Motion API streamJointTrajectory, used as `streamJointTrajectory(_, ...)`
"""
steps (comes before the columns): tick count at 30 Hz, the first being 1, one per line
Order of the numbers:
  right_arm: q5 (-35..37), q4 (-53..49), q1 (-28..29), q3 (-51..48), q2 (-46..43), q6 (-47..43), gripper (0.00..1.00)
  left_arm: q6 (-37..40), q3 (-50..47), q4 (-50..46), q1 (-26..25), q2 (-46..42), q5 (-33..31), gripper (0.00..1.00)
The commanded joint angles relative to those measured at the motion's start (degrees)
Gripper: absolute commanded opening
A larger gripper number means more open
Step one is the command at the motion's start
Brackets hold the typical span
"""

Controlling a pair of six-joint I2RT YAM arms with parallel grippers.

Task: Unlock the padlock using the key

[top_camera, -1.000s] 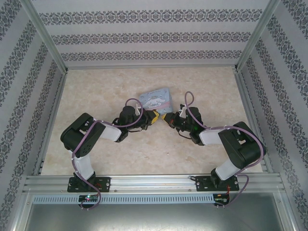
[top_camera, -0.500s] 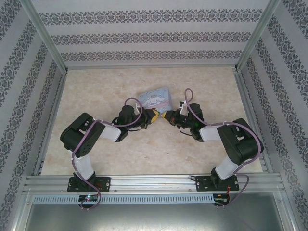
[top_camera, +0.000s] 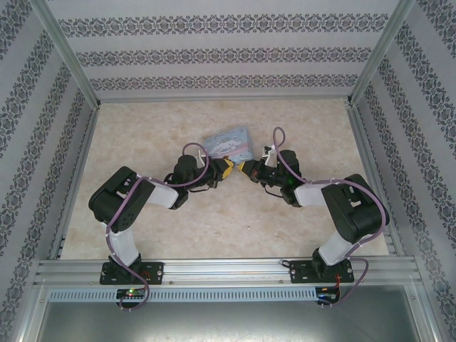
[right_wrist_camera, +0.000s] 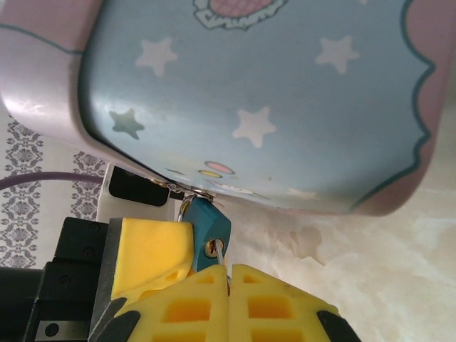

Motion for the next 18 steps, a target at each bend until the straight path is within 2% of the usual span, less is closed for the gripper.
streamJointTrajectory(1, -2.81, 6.07, 1.18, 3.46, 1.27, 1.06, 0.0, -0.81, 1.67, 5.79, -1.98, -0.69, 7.69, 0.0)
streamJointTrajectory(6, -4.1, 7.64, 0.94, 3.57, 3.23, 2.1, 0.0, -0.95, 1.89, 6.0, -2.02, -0.62, 7.79, 0.0)
streamJointTrajectory(11, -4.91, 6.42, 0.92, 2.63, 2.85, -0.58, 0.0, 0.17, 2.2, 4.69, -2.0, -0.49, 8.38, 0.0)
streamJointTrajectory(18, -5.4, 4.68, -0.59, -0.41, 1.39, -4.1, 0.0, 5.43, 2.57, -0.47, -1.81, -1.69, 9.97, 0.0)
